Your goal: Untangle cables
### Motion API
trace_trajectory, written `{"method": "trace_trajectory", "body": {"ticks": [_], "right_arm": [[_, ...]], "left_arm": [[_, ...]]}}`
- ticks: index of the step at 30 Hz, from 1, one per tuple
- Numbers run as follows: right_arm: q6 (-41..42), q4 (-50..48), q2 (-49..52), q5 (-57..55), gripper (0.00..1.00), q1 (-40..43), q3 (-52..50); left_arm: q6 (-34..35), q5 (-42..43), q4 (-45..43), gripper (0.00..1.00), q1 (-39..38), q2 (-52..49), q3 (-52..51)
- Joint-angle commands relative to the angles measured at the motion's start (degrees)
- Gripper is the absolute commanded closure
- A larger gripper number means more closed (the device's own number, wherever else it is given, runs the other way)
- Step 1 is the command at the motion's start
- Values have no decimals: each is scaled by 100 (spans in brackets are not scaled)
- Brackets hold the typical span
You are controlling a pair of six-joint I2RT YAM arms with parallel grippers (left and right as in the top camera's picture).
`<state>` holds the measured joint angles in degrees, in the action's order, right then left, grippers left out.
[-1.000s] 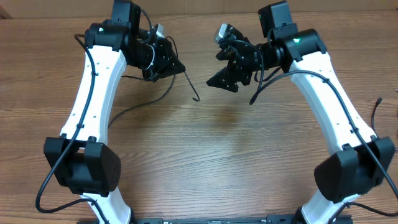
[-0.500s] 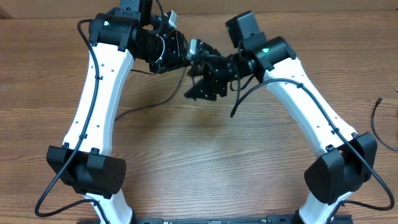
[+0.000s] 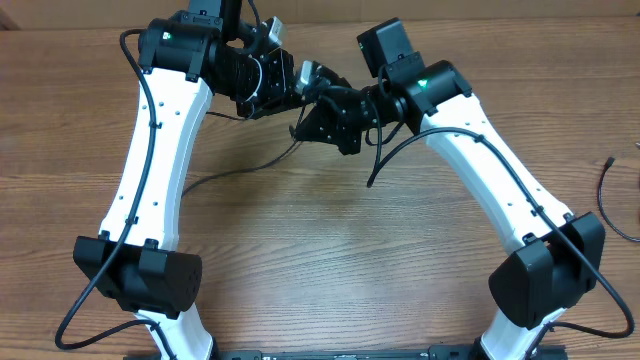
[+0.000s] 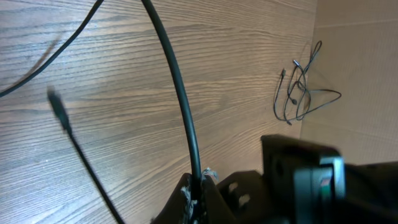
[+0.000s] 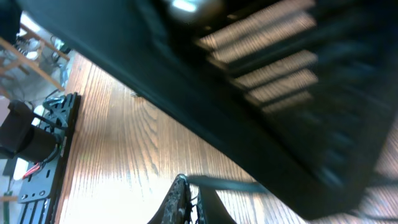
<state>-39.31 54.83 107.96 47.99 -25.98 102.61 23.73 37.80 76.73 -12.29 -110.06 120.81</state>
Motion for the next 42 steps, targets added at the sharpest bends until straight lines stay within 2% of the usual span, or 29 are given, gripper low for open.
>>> {"method": "trace_trajectory", "body": {"ticks": [1, 9, 13, 18, 19, 20, 21, 23, 26, 29, 32, 37, 42], "right_arm": [[184, -55, -24, -52, 96, 199, 31], [184, -81, -24, -103, 96, 514, 31], [254, -76, -24, -151, 96, 706, 31], [334, -70, -24, -190, 96, 894, 31], [337, -52, -24, -275, 75, 916, 31], [356, -35, -24, -339, 49, 918, 31], [433, -9, -24, -476, 13, 918, 31], [817, -4, -24, -855, 0, 916, 28], [1189, -4, 20, -1292, 0, 861, -7], [1281, -28, 151, -1344, 0, 798, -28], [1716, -236, 367, -1346, 0, 758, -28], [2986, -846, 822, -1351, 0, 761, -28], [4387, -1342, 1274, -1692, 0, 645, -28]], "left_arm": [[-149, -52, 44, 94, 2, 35, 120], [-149, -57, 50, 76, 2, 33, 118], [-149, -81, 57, 81, 0, 33, 120], [-170, -168, 90, 79, 0, 35, 118], [-168, -339, 138, 80, 2, 33, 118], [-168, -509, 168, 80, 2, 33, 118], [-166, -793, 203, 80, 2, 33, 118], [-15, -1543, 330, 81, 7, 35, 118], [144, -1784, 518, 82, 28, 35, 118], [160, -1788, 560, 82, 28, 50, 118], [153, -1987, 597, 82, 44, 138, 118], [157, -2583, 1016, 81, 243, 452, 118], [160, -2592, 1325, 79, 518, 791, 118]]}}
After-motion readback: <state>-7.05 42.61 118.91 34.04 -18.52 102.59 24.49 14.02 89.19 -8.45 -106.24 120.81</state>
